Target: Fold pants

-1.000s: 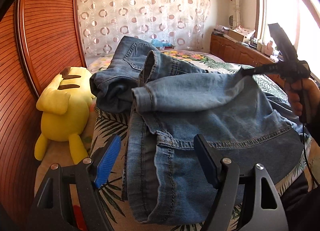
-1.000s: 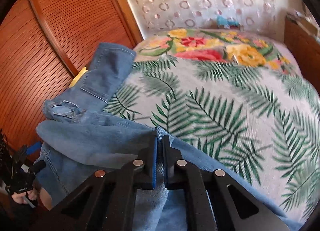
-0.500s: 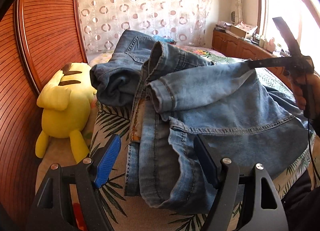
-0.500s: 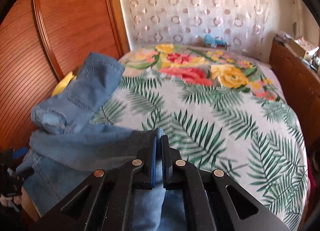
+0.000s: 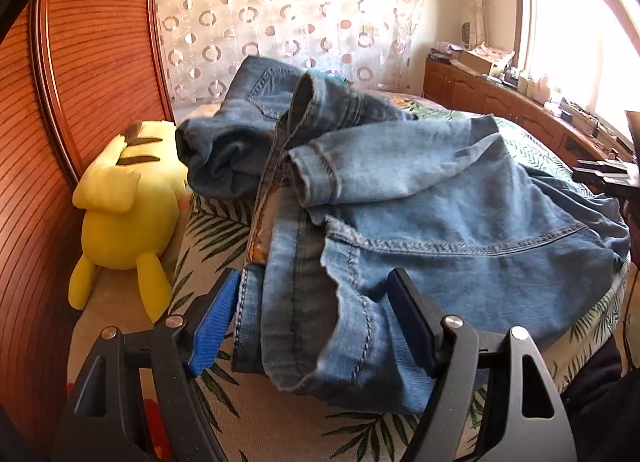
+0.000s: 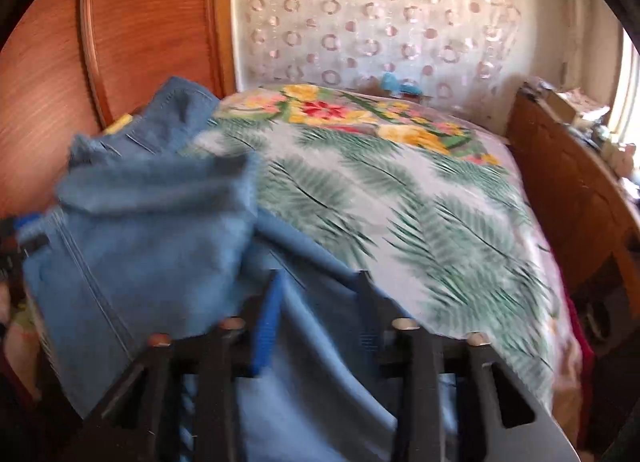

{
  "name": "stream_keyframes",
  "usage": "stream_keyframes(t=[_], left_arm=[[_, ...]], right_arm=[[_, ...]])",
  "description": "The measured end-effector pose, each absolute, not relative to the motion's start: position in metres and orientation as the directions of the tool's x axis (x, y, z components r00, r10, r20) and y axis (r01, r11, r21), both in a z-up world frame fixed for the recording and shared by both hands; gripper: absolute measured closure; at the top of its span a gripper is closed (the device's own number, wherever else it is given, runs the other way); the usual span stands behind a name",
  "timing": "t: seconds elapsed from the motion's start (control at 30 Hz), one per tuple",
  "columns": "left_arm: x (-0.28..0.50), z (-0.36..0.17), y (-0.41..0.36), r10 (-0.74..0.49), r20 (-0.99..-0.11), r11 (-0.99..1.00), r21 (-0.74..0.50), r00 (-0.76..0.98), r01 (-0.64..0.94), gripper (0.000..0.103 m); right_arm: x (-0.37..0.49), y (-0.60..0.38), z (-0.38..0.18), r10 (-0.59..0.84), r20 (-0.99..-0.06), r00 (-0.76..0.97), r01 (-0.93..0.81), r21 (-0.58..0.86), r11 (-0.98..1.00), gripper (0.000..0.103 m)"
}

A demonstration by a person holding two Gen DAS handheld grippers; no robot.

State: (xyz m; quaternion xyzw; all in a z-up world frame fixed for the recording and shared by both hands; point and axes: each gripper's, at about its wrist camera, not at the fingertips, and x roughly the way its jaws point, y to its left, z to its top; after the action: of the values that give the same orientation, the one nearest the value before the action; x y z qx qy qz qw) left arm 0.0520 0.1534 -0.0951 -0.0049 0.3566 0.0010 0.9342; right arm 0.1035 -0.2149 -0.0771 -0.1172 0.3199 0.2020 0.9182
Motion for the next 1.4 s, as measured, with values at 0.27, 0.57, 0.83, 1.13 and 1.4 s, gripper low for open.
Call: stream_keyframes(t=[0.27, 0.57, 0.83, 1.13, 1.4], left_arm=[[0.056, -0.105, 0.161, 0.010, -0.686, 0.999, -0.024, 0.728, -0.036, 0.027], [0.055, -0.112, 0.169, -0.027, -0.689, 0.996, -0.081, 0.725, -0.039, 0.027], [0.052, -0.115, 0.174, -0.055, -0.682, 0.992, -0.123, 0.729, -0.040, 0.028], [0.047, -0.107, 0.171, -0.033, -0.668, 0.995, -0.090, 0.743, -0.037, 0.056], [0.041, -0.098, 0.162, -0.015, -0.643, 0.999, -0.044, 0.766, -0.016, 0.087]], right_arm=[[0.134, -0.275, -0.100, 0.144, -0.691, 0.709, -0.326, -0.140, 0.935, 0.050], [0.147, -0.283, -0.118, 0.262, -0.746, 0.613, -0.399, -0.005, 0.917, 0.050], [0.137, -0.285, -0.120, 0.289, -0.757, 0.586, -0.451, -0.009, 0.892, 0.050], [0.122, -0.266, -0.100, 0.227, -0.691, 0.686, -0.449, -0.156, 0.880, 0.098], [0.137, -0.272, -0.040, 0.201, -0.576, 0.793, -0.378, -0.205, 0.903, 0.098]])
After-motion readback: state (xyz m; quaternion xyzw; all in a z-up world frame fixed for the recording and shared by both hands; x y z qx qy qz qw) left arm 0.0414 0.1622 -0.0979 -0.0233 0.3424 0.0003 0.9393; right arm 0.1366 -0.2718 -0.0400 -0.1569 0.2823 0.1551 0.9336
